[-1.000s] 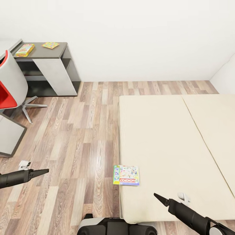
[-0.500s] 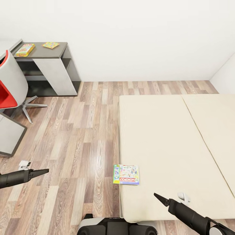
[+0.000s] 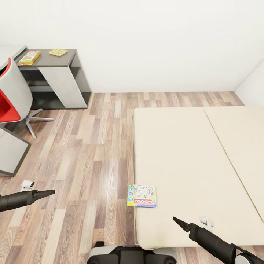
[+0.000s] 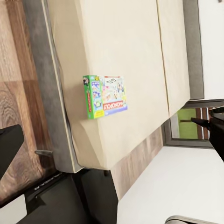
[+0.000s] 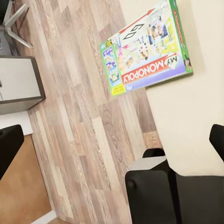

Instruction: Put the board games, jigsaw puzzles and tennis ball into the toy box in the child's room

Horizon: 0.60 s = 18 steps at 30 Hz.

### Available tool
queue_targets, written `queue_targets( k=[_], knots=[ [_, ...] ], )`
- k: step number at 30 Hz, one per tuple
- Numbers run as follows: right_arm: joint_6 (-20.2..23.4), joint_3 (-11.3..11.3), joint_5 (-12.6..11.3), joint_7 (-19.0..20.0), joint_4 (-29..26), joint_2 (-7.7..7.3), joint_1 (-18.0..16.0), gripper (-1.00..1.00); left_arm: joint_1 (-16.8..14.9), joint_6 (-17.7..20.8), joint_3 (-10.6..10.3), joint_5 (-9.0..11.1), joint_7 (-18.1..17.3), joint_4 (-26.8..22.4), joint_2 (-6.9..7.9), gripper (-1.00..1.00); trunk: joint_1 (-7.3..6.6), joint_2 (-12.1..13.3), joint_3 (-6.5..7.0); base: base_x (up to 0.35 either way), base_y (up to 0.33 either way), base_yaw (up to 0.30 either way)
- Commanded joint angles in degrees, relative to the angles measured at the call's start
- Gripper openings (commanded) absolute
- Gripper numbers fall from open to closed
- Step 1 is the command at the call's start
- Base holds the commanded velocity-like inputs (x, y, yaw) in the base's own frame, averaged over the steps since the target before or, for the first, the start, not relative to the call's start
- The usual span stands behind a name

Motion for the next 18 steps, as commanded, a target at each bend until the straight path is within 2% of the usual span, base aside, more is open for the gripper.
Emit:
queue_targets(
  k=[1, 18],
  knots=[
    [0.35, -0.07, -0.17, 0.06, -0.04, 0.00, 0.00, 1.00, -0.02, 0.61, -0.02, 0.00, -0.21, 0.00, 0.01, 1.00, 0.03, -0.09, 0.03, -0.015, 0.000, 0.000],
    [0.35, -0.07, -0.15, 0.06, -0.04, 0.33, 0.00, 1.00, -0.02, 0.61, 0.01, 0.00, -0.21, 0.00, 0.01, 1.00, 0.03, -0.09, 1.59, -0.002, 0.000, 0.000]
  ],
)
